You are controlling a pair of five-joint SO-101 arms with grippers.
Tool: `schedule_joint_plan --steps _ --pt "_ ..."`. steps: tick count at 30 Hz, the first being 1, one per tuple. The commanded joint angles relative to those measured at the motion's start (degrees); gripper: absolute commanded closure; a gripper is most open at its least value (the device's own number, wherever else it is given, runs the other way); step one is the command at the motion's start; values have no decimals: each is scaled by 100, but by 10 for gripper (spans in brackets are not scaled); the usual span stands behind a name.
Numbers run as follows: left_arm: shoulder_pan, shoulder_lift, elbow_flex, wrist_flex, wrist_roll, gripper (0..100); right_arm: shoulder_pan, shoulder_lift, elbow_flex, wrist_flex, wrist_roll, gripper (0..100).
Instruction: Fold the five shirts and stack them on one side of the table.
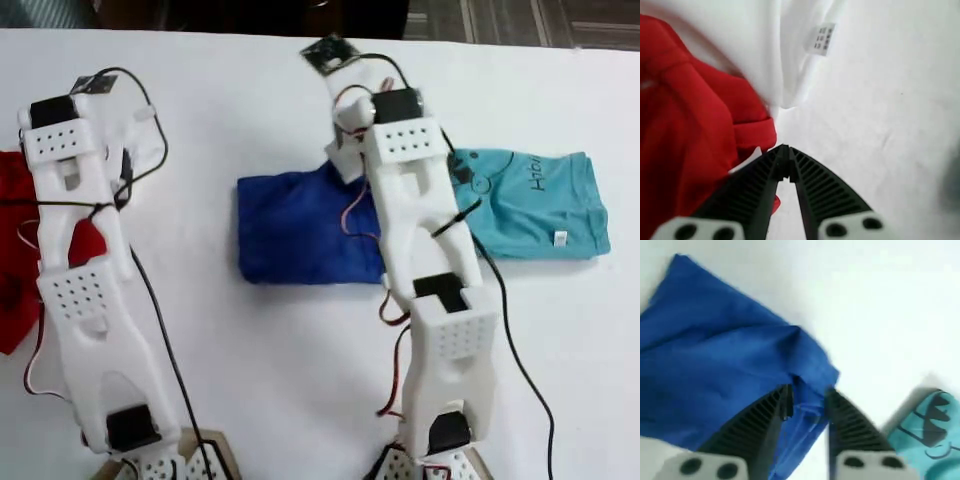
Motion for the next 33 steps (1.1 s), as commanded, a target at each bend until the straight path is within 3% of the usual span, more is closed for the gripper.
schedule_joint_plan --steps 1,7,16,22,27,33 --pt "-44 -440 -13 26 -53 972 -277 4 -105 110 18 985" --pt "-44 -440 -13 26 -53 972 -277 391 237 -268 53 979" --pt "-44 -440 -4 44 -53 972 690 822 237 -1226 35 979" --pt "-44 -440 -4 26 -53 972 796 778 237 -1270 26 979" --pt "62 -440 -22 -53 -18 972 637 549 237 -963 9 979" --pt "897 -440 -40 -246 79 972 295 -488 299 66 -334 978"
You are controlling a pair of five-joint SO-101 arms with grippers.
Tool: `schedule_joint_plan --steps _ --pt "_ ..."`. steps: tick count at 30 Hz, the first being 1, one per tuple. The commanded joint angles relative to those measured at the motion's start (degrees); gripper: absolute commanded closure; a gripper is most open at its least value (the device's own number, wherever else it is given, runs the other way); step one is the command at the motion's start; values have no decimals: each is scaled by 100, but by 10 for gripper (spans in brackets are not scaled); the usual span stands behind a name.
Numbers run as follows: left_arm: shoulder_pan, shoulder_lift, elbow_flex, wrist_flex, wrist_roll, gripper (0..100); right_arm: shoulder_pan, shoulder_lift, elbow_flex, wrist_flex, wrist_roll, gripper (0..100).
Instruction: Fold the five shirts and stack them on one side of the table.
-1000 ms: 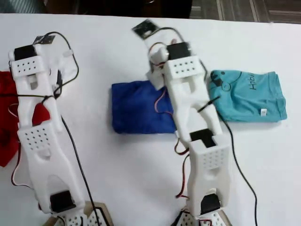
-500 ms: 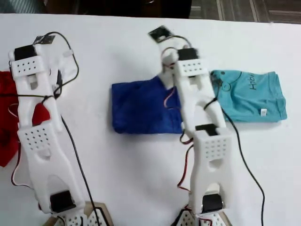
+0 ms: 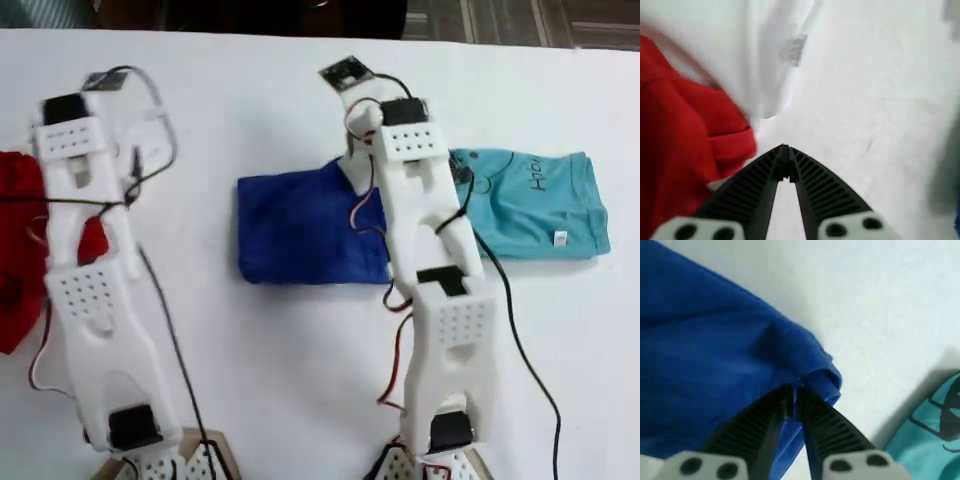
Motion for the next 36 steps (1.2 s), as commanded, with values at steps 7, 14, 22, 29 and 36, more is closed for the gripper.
schedule_joint_plan --steps 7,14,22,29,36 --pt "1714 -475 -92 -413 624 972 -611 -1692 1829 -286 -352 978" --pt "2418 -510 -84 -158 888 972 -629 -3618 5468 -2387 -589 979" --pt "2716 -211 -84 -686 1029 972 -444 -4101 7156 -3310 -589 979" --pt "2374 475 -84 -1125 1011 972 -66 -3705 7525 -3785 -554 979" --pt "1899 862 -84 -1371 1002 972 374 -3521 7516 -3793 -264 979"
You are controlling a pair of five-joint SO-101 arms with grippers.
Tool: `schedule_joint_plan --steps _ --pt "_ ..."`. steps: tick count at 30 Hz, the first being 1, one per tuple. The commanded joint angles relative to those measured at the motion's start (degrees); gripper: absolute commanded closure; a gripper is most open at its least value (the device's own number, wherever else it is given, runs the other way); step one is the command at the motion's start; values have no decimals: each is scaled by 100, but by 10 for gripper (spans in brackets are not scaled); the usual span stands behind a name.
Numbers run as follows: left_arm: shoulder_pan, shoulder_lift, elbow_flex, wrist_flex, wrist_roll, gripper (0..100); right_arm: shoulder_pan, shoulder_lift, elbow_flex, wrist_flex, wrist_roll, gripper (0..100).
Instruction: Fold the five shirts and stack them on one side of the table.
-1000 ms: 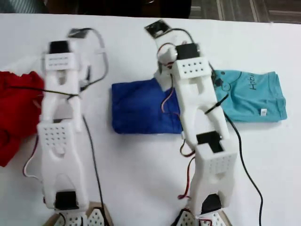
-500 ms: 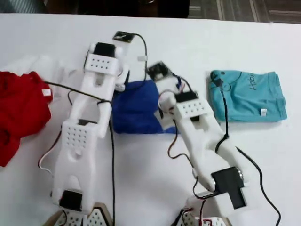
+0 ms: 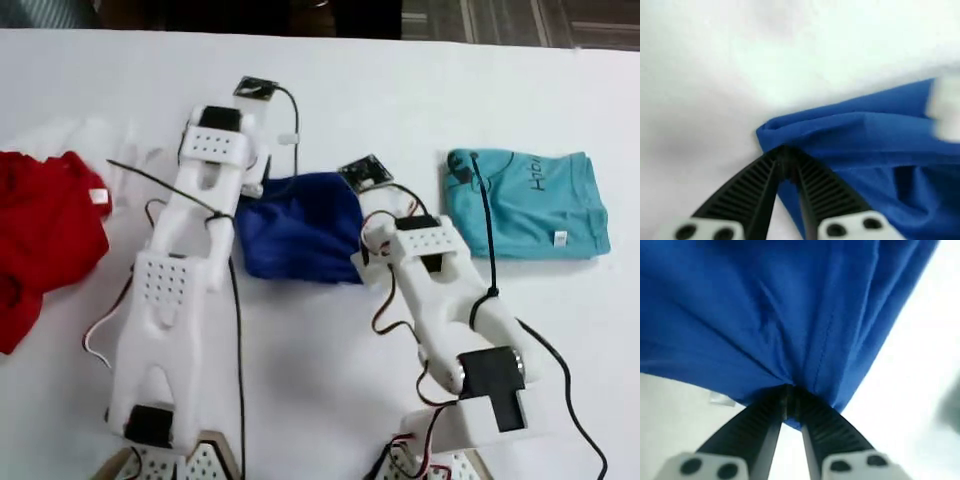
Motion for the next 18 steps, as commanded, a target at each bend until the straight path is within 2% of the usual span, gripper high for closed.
schedule_joint_plan --steps 1,8,16,18 --pt "-360 35 -92 -237 -9 972 207 -4 -9 -57 88 979" --pt "-290 35 -391 -105 -9 972 -4 -13 -281 66 88 979" --pt "-316 35 -2466 1336 -44 972 -31 -13 -2075 1393 35 979" --pt "-308 26 -2695 1451 -211 972 -13 13 -2523 1516 26 979"
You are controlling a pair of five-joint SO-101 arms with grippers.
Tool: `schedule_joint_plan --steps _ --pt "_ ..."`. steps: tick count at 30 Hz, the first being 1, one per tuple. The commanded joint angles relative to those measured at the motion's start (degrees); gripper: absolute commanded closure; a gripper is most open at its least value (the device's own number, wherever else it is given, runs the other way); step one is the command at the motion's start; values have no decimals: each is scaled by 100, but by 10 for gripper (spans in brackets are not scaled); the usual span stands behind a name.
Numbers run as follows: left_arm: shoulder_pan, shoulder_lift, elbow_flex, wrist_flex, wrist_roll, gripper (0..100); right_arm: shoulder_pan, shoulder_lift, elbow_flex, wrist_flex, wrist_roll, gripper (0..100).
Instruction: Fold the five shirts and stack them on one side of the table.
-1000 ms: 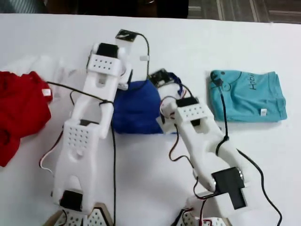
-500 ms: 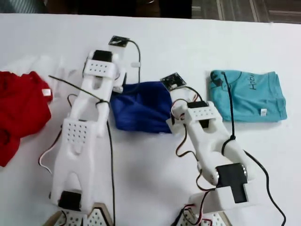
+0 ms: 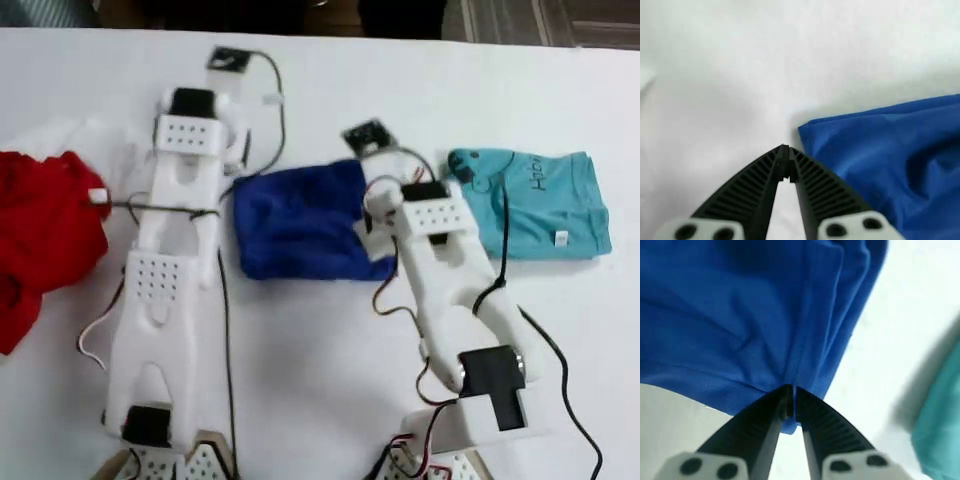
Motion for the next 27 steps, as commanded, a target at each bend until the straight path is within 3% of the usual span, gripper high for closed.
schedule_joint_plan --steps 1,6,12,21,27 --pt "-53 -132 -593 273 -211 972 -13 31 -941 251 -9 979" --pt "-88 -668 312 281 -229 972 -57 479 -1547 -198 -730 979" --pt "-167 -2277 2923 220 -527 972 -145 1886 -2453 -119 -967 979" --pt "-1055 -4563 6730 -1275 -1073 972 -180 2545 -3886 418 -967 978" --pt "-1363 -5776 8629 -2119 -1134 972 -101 3125 -3982 330 -967 978"
